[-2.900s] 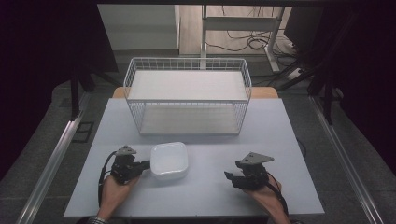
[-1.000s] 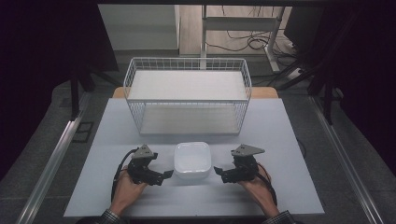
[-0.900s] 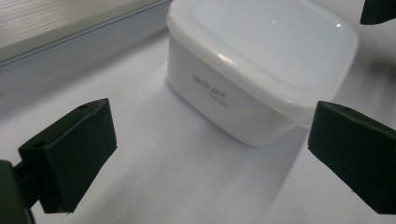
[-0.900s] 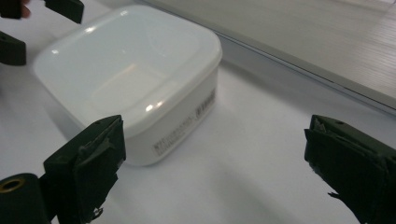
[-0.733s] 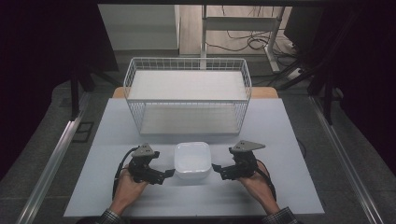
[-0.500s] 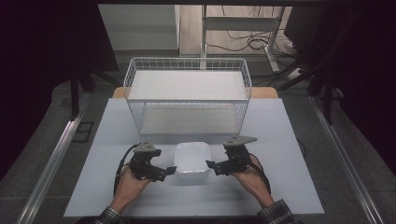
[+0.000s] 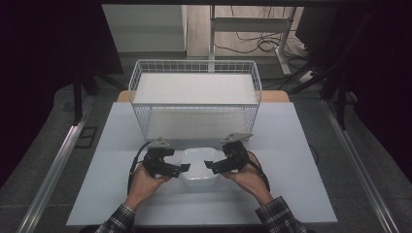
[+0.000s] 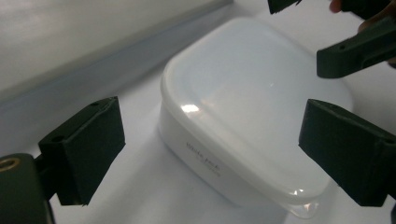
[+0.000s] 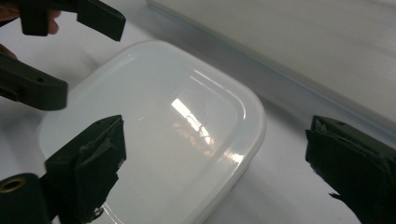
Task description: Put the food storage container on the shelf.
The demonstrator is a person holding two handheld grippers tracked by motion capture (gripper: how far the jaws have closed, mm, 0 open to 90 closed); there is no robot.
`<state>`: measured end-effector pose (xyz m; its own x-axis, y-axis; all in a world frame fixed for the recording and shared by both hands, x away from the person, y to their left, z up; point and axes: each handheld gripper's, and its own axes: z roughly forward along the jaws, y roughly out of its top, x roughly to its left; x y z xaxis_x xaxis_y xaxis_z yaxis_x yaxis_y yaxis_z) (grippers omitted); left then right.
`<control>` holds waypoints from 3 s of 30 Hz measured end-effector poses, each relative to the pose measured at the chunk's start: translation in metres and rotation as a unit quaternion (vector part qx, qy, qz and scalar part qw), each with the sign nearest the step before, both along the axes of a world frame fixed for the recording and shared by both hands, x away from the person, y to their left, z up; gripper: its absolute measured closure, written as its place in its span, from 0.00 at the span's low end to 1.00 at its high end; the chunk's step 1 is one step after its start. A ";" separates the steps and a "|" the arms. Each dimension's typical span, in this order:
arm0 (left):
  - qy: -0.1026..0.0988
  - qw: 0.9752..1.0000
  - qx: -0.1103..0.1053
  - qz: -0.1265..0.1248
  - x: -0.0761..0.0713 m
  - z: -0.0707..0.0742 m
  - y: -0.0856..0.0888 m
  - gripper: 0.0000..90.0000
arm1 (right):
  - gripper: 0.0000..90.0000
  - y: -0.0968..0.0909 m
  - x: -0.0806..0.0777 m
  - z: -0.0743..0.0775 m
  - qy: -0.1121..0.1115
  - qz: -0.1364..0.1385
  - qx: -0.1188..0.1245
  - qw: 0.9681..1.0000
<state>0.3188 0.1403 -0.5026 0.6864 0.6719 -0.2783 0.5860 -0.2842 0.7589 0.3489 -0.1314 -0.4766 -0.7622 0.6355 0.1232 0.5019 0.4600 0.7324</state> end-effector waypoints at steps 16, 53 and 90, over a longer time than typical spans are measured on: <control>0.080 0.994 -0.069 -0.036 -0.007 -0.011 0.003 0.41 | 0.35 -0.022 -0.004 -0.015 0.127 0.014 0.063 0.990; -0.014 0.997 -0.068 0.041 -0.024 0.047 0.013 0.90 | 0.87 -0.031 -0.032 0.042 -0.002 -0.058 0.099 0.993; -0.097 0.990 -0.075 0.071 0.029 0.186 0.034 0.89 | 0.87 -0.005 0.023 0.181 -0.094 -0.053 0.138 0.985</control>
<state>0.3477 0.1743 -0.3162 0.6383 0.7269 -0.2535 0.4504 -0.0856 0.8887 0.3714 -0.1367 -0.2961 -0.7190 0.6749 0.1656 0.3808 0.1832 0.9063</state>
